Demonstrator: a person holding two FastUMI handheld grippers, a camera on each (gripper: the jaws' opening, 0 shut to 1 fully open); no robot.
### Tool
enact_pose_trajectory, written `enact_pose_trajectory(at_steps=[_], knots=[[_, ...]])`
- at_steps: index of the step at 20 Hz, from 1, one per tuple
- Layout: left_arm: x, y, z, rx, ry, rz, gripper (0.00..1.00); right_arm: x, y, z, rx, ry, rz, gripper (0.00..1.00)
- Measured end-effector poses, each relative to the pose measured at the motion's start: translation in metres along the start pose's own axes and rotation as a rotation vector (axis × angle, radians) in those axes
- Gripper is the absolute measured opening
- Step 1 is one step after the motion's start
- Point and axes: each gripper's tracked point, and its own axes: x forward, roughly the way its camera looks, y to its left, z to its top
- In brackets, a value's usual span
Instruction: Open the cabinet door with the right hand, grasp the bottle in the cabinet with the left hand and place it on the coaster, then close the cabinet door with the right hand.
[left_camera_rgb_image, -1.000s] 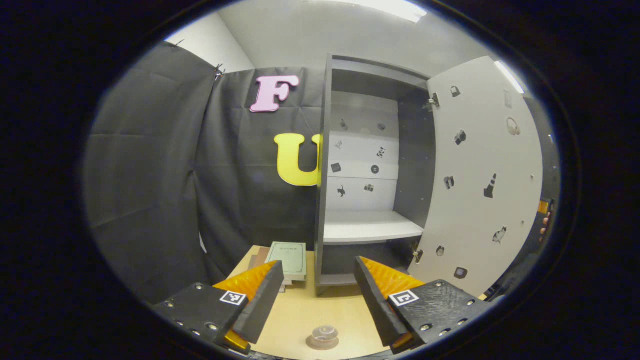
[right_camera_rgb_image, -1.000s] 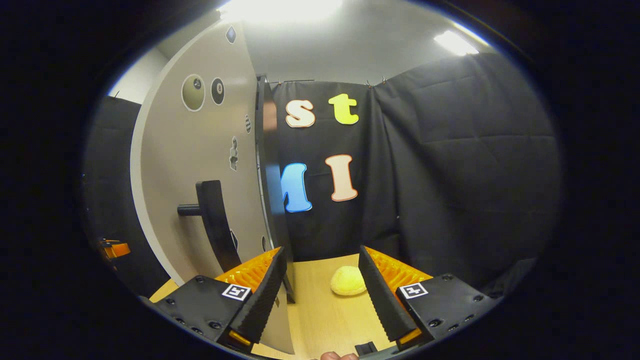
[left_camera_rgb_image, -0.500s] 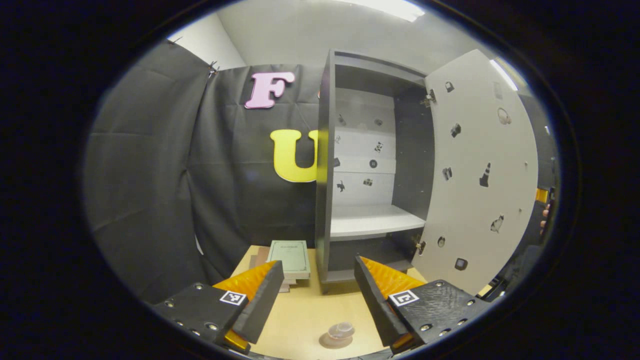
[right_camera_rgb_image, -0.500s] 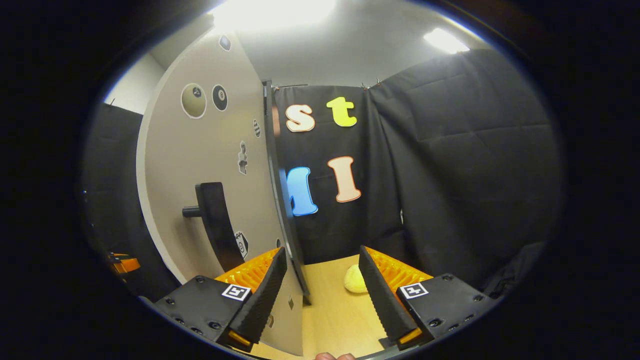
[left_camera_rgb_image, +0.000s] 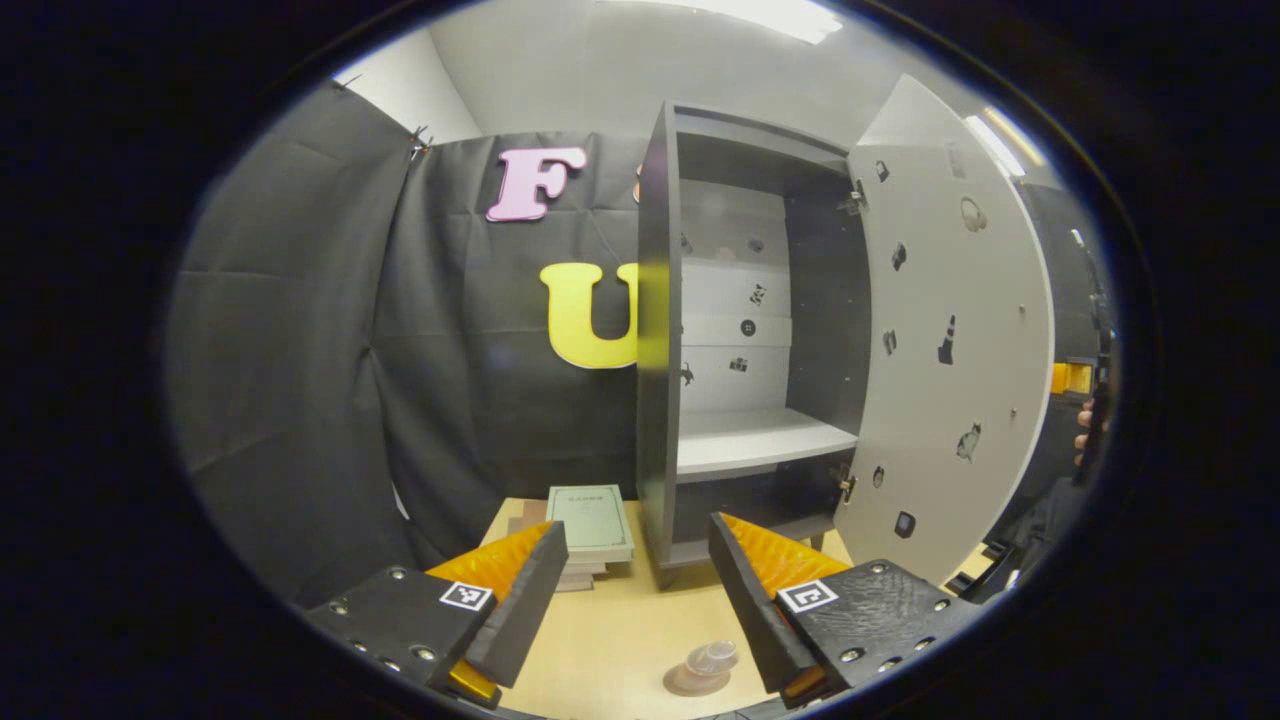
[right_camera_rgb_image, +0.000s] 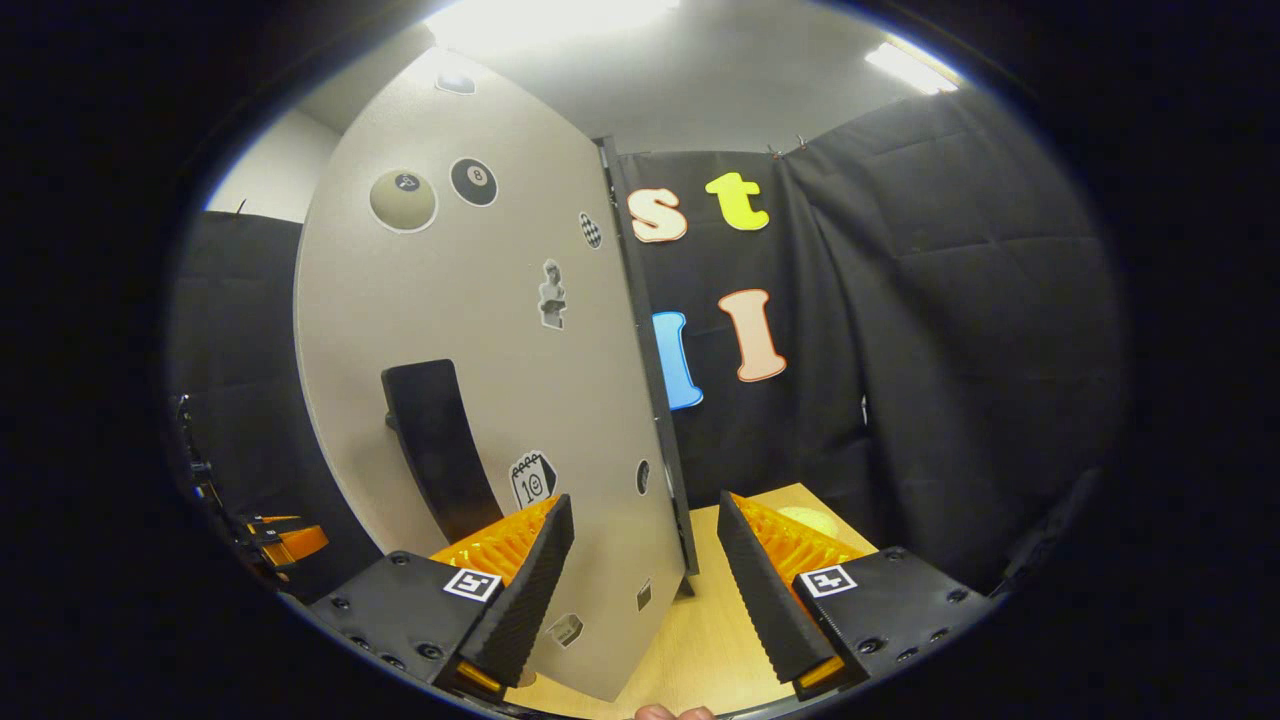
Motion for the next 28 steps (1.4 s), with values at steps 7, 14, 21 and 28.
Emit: enact_pose_trajectory(at_steps=[7,14,21,28], knots=[[-0.009,0.038,-0.002,-0.023,-0.008,0.047,0.84,0.007,0.021,-0.005,-0.025,0.027,0.093,0.93],[-0.021,0.053,-0.017,-0.026,0.031,0.088,0.84,0.009,0.052,-0.008,-0.05,0.05,0.26,0.93],[-0.017,0.038,-0.01,-0.034,0.032,0.11,0.84,0.015,0.032,-0.009,-0.056,0.059,0.205,0.93],[-0.004,-0.017,0.018,0.008,-0.003,0.132,0.85,0.005,-0.004,-0.009,0.027,0.065,0.083,0.93]])
